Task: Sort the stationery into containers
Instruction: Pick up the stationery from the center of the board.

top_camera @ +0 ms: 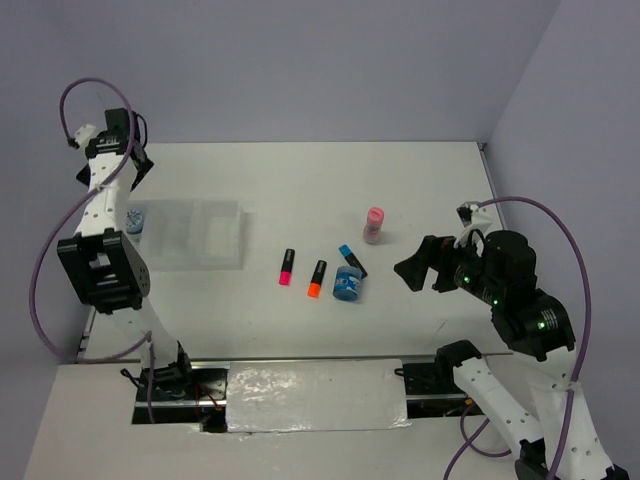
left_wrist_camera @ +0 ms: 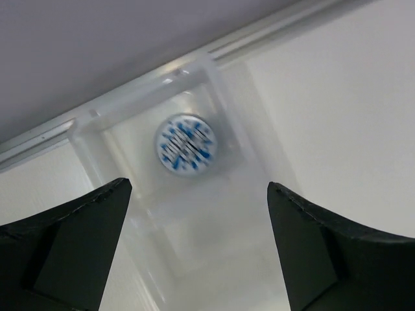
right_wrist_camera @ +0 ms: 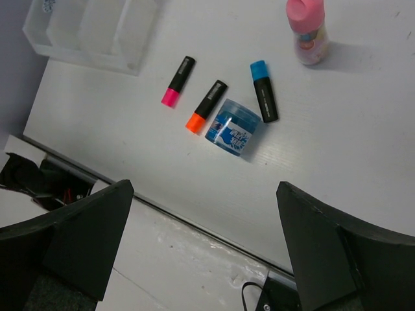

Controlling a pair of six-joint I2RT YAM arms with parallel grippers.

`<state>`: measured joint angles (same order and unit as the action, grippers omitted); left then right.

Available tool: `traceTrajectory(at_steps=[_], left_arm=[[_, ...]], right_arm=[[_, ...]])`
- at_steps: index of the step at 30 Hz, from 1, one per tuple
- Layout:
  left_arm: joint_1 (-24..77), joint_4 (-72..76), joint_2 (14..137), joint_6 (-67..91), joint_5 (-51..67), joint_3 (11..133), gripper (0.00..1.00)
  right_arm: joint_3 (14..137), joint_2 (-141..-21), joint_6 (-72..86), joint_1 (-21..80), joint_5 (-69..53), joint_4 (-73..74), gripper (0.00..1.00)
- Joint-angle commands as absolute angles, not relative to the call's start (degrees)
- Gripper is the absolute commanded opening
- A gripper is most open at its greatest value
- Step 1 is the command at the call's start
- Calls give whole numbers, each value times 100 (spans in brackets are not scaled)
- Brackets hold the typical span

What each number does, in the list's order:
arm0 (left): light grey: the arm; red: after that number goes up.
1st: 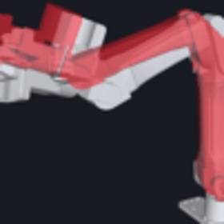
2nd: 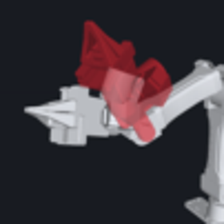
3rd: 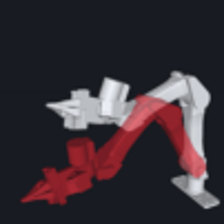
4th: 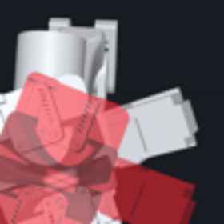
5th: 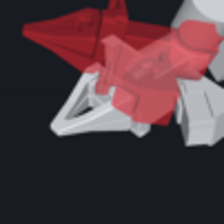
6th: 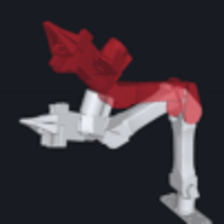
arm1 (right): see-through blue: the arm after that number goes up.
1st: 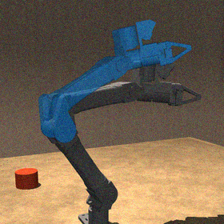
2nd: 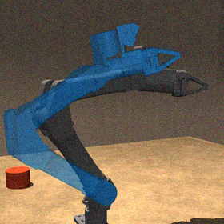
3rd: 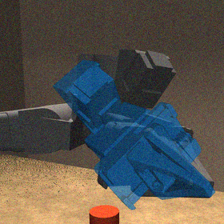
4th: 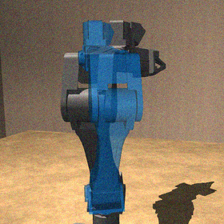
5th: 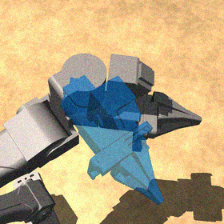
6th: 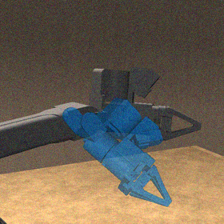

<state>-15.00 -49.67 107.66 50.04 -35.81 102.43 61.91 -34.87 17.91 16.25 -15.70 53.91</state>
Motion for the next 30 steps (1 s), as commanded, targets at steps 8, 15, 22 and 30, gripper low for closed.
traceTrajectory(at_steps=[8, 15, 22, 30], left_arm=[[-264, -4442, 6886, 3438, -2061, 8213, 99], [-246, -3701, 4406, 2602, -109, 5857, 99], [-97, -3964, 3569, 2637, -871, 5353, 99], [-44, -3867, 3428, 2707, -800, 5168, 99]], right_arm=[[5107, -4173, 2669, 1933, -618, 4299, 100], [5185, -5491, 4120, 3795, 1507, 3885, 100], [5211, -6995, 5202, 4675, 2381, 3480, 100], [5379, -7963, 5800, 5071, 2944, 3543, 100]])
